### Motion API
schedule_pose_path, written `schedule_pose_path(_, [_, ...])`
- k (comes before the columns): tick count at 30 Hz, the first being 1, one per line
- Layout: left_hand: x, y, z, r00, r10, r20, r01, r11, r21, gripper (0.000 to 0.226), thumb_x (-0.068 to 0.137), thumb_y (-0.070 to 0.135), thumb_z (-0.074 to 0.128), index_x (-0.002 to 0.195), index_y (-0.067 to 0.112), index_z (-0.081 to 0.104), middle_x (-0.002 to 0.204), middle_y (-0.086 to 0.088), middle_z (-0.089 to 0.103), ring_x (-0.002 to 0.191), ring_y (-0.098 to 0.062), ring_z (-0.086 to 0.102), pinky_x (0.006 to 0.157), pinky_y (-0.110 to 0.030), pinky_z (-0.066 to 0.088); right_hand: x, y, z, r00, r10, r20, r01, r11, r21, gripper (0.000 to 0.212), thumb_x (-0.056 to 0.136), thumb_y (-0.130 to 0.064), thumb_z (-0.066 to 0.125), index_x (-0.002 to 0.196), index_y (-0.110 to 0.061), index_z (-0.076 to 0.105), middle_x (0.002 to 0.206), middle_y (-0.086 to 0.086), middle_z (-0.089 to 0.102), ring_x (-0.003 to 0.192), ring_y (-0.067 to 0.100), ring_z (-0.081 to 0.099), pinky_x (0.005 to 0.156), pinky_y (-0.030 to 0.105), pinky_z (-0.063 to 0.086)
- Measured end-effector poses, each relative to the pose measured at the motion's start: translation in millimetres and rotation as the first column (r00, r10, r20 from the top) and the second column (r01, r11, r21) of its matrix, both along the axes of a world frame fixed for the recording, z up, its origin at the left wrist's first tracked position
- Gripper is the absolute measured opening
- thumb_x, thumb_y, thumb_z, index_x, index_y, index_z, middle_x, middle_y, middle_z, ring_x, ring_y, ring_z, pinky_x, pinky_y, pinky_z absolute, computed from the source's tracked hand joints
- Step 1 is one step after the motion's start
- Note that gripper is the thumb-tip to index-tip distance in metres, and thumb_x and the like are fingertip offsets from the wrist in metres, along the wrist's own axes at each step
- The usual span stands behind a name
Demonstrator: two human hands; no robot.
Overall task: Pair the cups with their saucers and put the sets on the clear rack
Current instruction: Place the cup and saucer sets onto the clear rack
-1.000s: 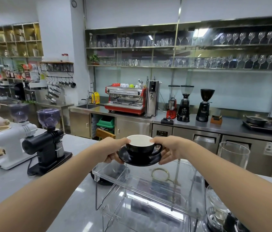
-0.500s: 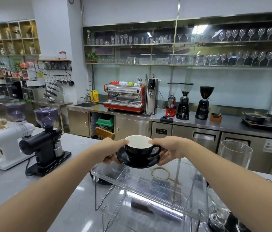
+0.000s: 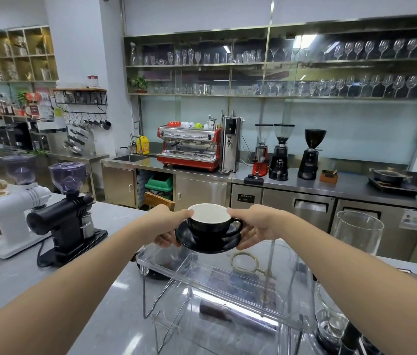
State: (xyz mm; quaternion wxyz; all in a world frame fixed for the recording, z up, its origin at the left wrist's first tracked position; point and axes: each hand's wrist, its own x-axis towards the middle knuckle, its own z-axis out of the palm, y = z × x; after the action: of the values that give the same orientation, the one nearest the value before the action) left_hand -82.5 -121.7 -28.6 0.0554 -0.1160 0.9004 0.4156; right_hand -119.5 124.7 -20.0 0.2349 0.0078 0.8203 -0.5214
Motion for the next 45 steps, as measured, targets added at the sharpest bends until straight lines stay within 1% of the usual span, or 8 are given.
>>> schedule_pose_path(16, [23.9, 4.2, 1.4, 0.995, 0.018, -0.102, -0.029, 0.993, -0.11, 0.058, 0.097, 0.056, 0.048, 0.095, 0.0, 0.065, 0.07, -0.012, 0.077, 0.042, -0.017, 0.068, 0.04, -0.023, 0.053, 42.4, 6.3, 12.4, 0.967, 0.06, -0.247, 0.035, 0.931, 0.364, 0.062, 0.098, -0.05, 0.047, 0.126, 0.005, 0.055, 0.098, 0.017, 0.07, 0.068, 0.031, 0.078, 0.062, 0.043, 0.065])
schedule_pose_path(22, [39.9, 6.2, 9.2, 0.941, -0.016, -0.339, -0.067, 0.97, -0.234, 0.052, 0.094, 0.046, 0.055, 0.077, 0.0, 0.073, 0.063, -0.01, 0.075, 0.05, -0.022, 0.072, 0.044, -0.027, 0.058, 61.8, 17.2, 18.3, 0.92, 0.118, -0.375, 0.058, 0.903, 0.425, 0.054, 0.098, -0.046, 0.05, 0.113, 0.003, 0.065, 0.093, 0.012, 0.071, 0.072, 0.027, 0.077, 0.063, 0.039, 0.065])
schedule_pose_path(25, [56.6, 17.1, 12.4, 0.891, -0.087, -0.446, -0.05, 0.956, -0.288, 0.052, 0.091, 0.046, 0.056, 0.076, 0.001, 0.076, 0.068, -0.015, 0.076, 0.064, -0.03, 0.074, 0.06, -0.039, 0.063, 75.3, 24.0, 18.8, 0.877, 0.133, -0.462, 0.106, 0.884, 0.455, 0.051, 0.097, -0.049, 0.051, 0.103, -0.001, 0.07, 0.087, 0.005, 0.071, 0.07, 0.021, 0.076, 0.068, 0.039, 0.065])
schedule_pose_path(28, [75.8, 32.3, 13.4, 0.831, -0.174, -0.528, -0.044, 0.926, -0.374, 0.043, 0.091, 0.049, 0.056, 0.087, 0.011, 0.076, 0.08, -0.005, 0.076, 0.075, -0.024, 0.069, 0.064, -0.035, 0.057, 91.8, 27.0, 20.8, 0.816, 0.161, -0.555, 0.159, 0.861, 0.484, 0.048, 0.095, -0.049, 0.053, 0.1, -0.006, 0.072, 0.084, 0.002, 0.073, 0.075, 0.018, 0.072, 0.074, 0.036, 0.063])
schedule_pose_path(32, [104.0, 56.7, 11.0, 0.735, -0.318, -0.599, 0.013, 0.89, -0.457, 0.044, 0.092, 0.055, 0.055, 0.105, 0.017, 0.072, 0.091, 0.002, 0.076, 0.083, -0.018, 0.066, 0.071, -0.035, 0.058, 124.1, 34.4, 23.8, 0.765, 0.197, -0.613, 0.211, 0.823, 0.528, 0.046, 0.092, -0.056, 0.055, 0.103, -0.015, 0.071, 0.09, -0.004, 0.07, 0.085, 0.012, 0.066, 0.071, 0.029, 0.056])
schedule_pose_path(36, [125.3, 78.5, 8.2, 0.628, -0.443, -0.64, 0.096, 0.86, -0.501, 0.047, 0.089, 0.059, 0.046, 0.094, 0.019, 0.071, 0.086, 0.004, 0.072, 0.077, -0.017, 0.064, 0.059, -0.03, 0.052, 153.3, 43.9, 23.9, 0.739, 0.226, -0.635, 0.252, 0.781, 0.572, 0.051, 0.093, -0.055, 0.053, 0.114, -0.01, 0.068, 0.116, 0.007, 0.071, 0.109, 0.026, 0.066, 0.094, 0.045, 0.055])
schedule_pose_path(41, [140.8, 99.3, -5.7, 0.544, -0.56, -0.624, 0.204, 0.81, -0.549, 0.058, 0.092, 0.061, 0.048, 0.131, 0.02, 0.064, 0.132, 0.004, 0.067, 0.123, -0.015, 0.058, 0.1, -0.03, 0.042, 189.7, 61.5, 17.8, 0.705, 0.265, -0.658, 0.287, 0.742, 0.606, 0.06, 0.095, -0.056, 0.048, 0.144, -0.02, 0.048, 0.148, -0.004, 0.051, 0.136, 0.015, 0.047, 0.111, 0.035, 0.041])
schedule_pose_path(45, [152.9, 114.0, -15.4, 0.496, -0.619, -0.609, 0.275, 0.777, -0.566, 0.058, 0.095, 0.059, 0.05, 0.139, 0.022, 0.058, 0.144, 0.005, 0.059, 0.135, -0.013, 0.049, 0.108, -0.026, 0.031, 214.9, 72.9, 9.3, 0.693, 0.262, -0.672, 0.32, 0.723, 0.612, 0.062, 0.097, -0.055, 0.045, 0.15, -0.022, 0.041, 0.157, -0.005, 0.039, 0.144, 0.013, 0.037, 0.117, 0.035, 0.031])
